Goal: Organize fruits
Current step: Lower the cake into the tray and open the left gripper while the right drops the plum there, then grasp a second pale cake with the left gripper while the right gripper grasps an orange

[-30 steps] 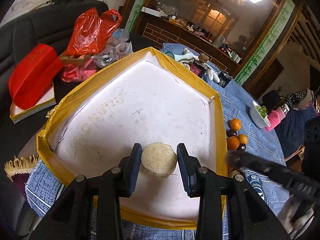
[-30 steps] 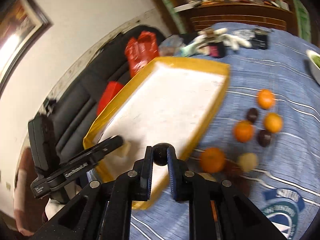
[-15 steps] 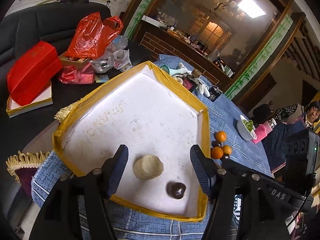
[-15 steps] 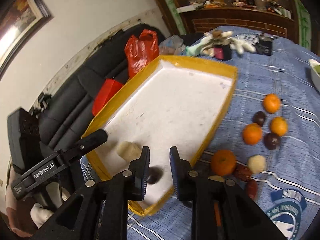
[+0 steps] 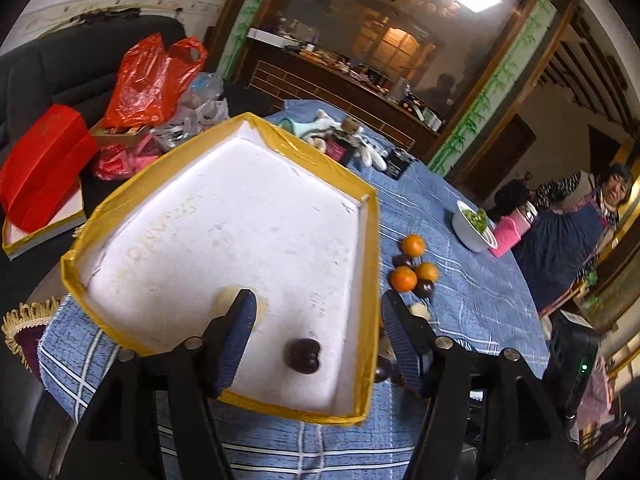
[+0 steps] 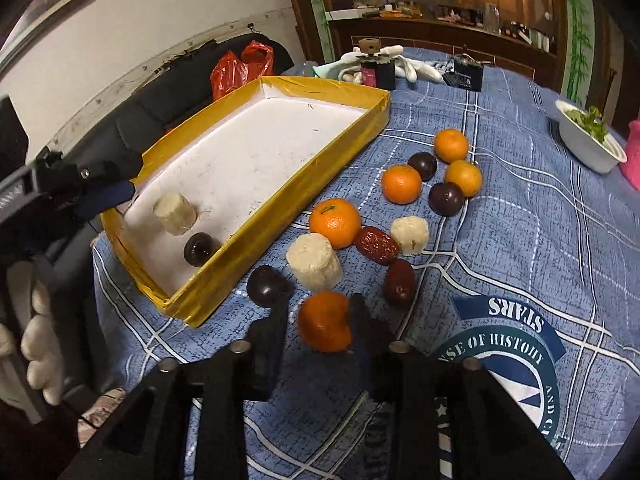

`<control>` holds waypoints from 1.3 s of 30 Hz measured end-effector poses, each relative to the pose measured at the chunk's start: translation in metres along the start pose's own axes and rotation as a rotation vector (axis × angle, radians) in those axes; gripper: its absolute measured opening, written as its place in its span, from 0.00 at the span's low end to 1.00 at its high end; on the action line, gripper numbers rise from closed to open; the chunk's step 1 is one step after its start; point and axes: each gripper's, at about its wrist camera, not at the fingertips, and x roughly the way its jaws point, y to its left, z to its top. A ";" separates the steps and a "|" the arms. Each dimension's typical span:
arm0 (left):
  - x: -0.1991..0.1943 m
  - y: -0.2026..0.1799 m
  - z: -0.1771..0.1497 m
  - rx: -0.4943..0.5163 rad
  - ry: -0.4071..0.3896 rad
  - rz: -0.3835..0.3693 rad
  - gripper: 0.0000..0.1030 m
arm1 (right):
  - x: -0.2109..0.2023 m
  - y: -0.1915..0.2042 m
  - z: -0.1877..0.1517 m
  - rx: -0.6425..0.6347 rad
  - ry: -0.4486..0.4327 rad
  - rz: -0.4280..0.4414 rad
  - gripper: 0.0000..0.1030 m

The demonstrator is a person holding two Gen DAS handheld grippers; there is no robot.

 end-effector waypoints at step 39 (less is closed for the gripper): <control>0.114 -0.121 -0.059 0.504 0.219 0.160 0.26 | -0.028 -0.094 -0.040 0.315 -0.157 0.191 0.33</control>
